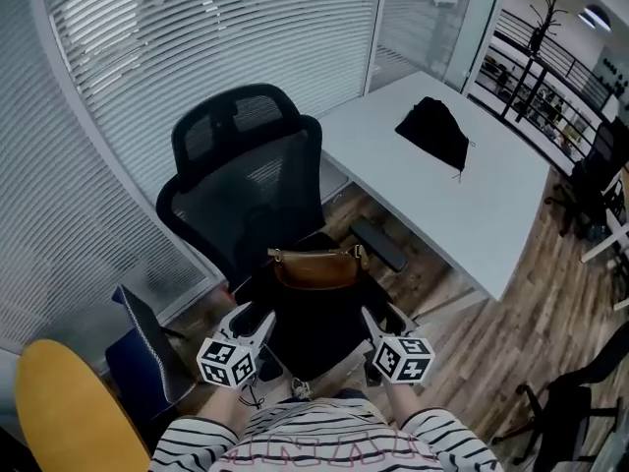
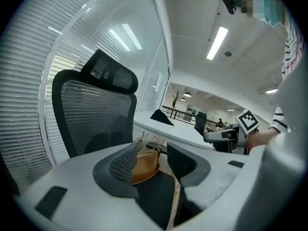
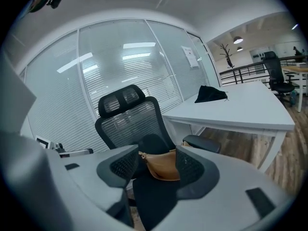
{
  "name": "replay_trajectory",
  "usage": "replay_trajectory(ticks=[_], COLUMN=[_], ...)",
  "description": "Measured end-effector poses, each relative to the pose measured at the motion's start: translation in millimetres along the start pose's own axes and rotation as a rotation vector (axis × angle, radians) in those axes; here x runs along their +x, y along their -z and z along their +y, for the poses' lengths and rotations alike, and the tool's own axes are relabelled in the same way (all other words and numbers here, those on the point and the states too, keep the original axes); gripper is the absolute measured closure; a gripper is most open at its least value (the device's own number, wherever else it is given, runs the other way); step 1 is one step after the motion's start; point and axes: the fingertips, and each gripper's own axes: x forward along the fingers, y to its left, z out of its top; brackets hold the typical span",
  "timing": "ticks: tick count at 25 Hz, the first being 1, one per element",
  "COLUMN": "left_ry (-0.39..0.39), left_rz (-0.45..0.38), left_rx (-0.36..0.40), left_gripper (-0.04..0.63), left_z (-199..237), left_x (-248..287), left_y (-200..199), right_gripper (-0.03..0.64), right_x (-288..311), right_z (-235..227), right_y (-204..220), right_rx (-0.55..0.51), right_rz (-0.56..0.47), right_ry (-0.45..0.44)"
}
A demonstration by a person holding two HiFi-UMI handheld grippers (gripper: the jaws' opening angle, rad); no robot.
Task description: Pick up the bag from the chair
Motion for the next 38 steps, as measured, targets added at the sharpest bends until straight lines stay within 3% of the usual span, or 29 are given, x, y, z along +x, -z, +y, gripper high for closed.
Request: replay_trajectory(ticks=[11,22,38], left_ry=[-0.007,-0.184,-0.406], left_rz=[0.028,0.040,0.040], left_rx=[-0.063,-0.216,-0.397], left_gripper=[0.420,0.405,0.360], left_z=[46.5,70.4,143.9], left_x=[49.4,118.7,218.2], left_y=[-0.9,22.3,83.5], right_gripper=[0.380,0.380,0.380], right_x=[49.7,135.7,250.8], right_z=[-27.7,-87.3,-131.9], right_y=[-3.6,-14.5,28.5], right_rx=[0.002,-0.061,-0.045], right_rz=[0.018,0.138,0.262], right_ry=[0.081,0.021,-0.062])
